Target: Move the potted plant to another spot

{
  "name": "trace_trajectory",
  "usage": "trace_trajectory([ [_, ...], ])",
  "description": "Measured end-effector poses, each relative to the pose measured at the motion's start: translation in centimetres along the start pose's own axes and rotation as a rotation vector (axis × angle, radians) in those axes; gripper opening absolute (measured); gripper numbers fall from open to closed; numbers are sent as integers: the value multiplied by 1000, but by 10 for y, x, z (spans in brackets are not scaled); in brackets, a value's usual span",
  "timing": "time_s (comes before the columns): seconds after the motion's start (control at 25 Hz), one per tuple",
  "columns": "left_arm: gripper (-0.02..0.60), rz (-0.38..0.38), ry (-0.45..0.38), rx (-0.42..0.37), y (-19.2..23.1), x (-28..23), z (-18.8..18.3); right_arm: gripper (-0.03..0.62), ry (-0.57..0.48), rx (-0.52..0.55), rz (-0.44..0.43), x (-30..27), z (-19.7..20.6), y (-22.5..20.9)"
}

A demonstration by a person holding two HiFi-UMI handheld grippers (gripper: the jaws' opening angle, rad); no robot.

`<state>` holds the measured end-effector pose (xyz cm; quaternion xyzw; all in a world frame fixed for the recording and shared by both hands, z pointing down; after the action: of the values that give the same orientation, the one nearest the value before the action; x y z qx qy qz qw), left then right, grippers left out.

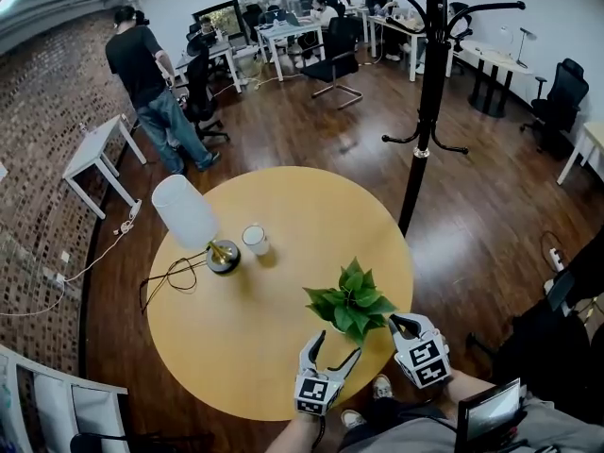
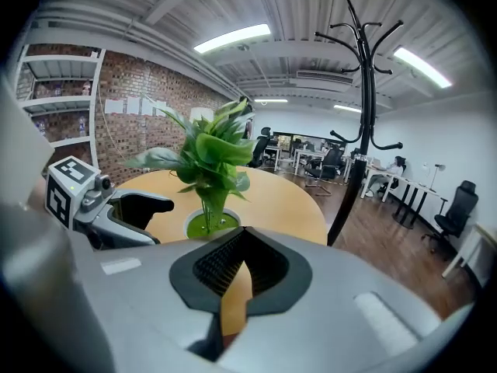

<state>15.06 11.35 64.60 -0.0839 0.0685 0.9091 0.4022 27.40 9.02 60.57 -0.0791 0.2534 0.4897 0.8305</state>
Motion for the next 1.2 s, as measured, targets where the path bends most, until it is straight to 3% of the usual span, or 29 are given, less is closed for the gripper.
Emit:
trace_trajectory([
  [0.16,279,-8,-41,-15,-15,27,-26,8,-29,-8,7,23,-8,13],
  [0.36,24,-25,-96,5,-31,53,-54,8,-57,-18,10,49,-13,25],
  [0.4,6,-26,-100,13,-34,57,-60,8,-62,-20,7,53,-13,27],
  [0.72,6,-64,-112,63,-58,81,-80,8,-113,-9,-46,83,-23,40],
  [1.2,6,-262,-128,146,-152,98,-70,8,-176,-18,-242,155,21,35],
])
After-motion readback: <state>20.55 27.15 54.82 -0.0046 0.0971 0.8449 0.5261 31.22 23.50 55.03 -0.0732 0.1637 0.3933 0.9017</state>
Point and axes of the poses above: the fingertips, and each gripper's own axes: x backward along the fingers, y to its left, z out of its underside, the point moved 1 cm from there along x, backward along the fingers, and after that the axes turned 1 degree about z, right-handed, at the moved point
